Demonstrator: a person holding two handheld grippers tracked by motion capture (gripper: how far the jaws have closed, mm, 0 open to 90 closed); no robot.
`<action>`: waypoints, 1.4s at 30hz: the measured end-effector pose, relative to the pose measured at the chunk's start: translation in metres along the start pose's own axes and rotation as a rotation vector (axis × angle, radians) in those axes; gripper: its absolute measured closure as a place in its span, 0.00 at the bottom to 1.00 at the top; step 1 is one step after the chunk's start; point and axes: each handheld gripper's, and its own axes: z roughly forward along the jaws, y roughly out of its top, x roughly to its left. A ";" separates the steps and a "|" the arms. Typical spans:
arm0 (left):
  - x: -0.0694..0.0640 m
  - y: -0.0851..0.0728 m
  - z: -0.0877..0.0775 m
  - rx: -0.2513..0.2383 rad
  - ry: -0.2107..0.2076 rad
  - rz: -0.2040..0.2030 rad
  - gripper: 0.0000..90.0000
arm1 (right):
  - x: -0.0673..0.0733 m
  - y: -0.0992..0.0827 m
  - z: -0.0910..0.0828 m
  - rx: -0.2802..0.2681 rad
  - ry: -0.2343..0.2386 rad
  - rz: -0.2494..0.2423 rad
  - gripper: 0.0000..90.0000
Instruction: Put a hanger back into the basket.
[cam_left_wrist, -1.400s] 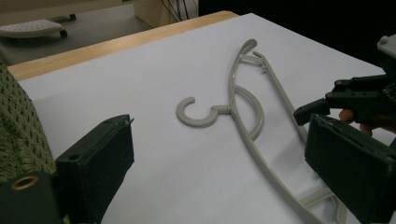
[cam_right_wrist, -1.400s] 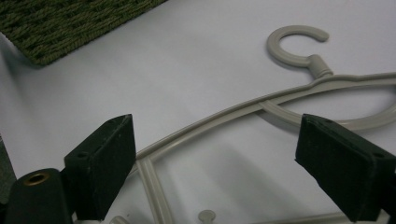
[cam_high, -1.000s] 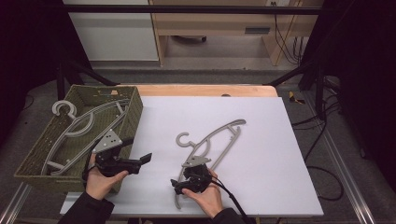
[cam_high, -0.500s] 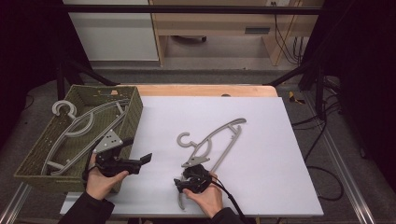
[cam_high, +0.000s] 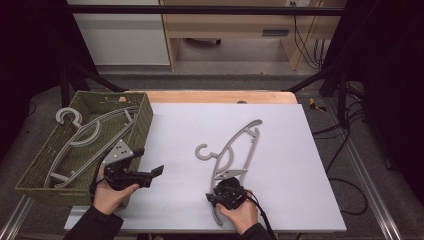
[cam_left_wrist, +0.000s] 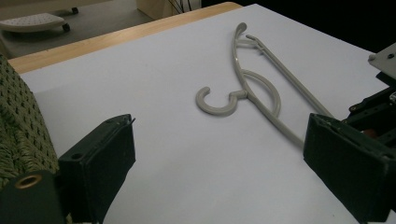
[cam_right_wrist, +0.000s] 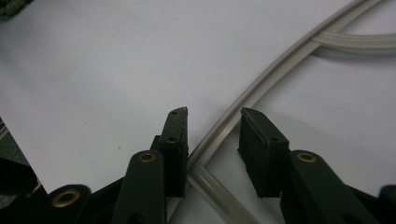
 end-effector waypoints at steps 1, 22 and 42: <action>0.000 0.000 0.000 0.000 0.001 0.000 0.10 | -0.003 -0.002 -0.003 0.005 0.001 0.004 0.72; -0.005 -0.002 0.004 0.007 -0.004 0.007 0.10 | -0.037 -0.019 -0.038 -0.023 -0.148 0.006 0.73; -0.008 -0.003 0.008 0.022 -0.013 0.017 0.10 | -0.047 -0.011 -0.026 0.022 -0.228 -0.016 0.86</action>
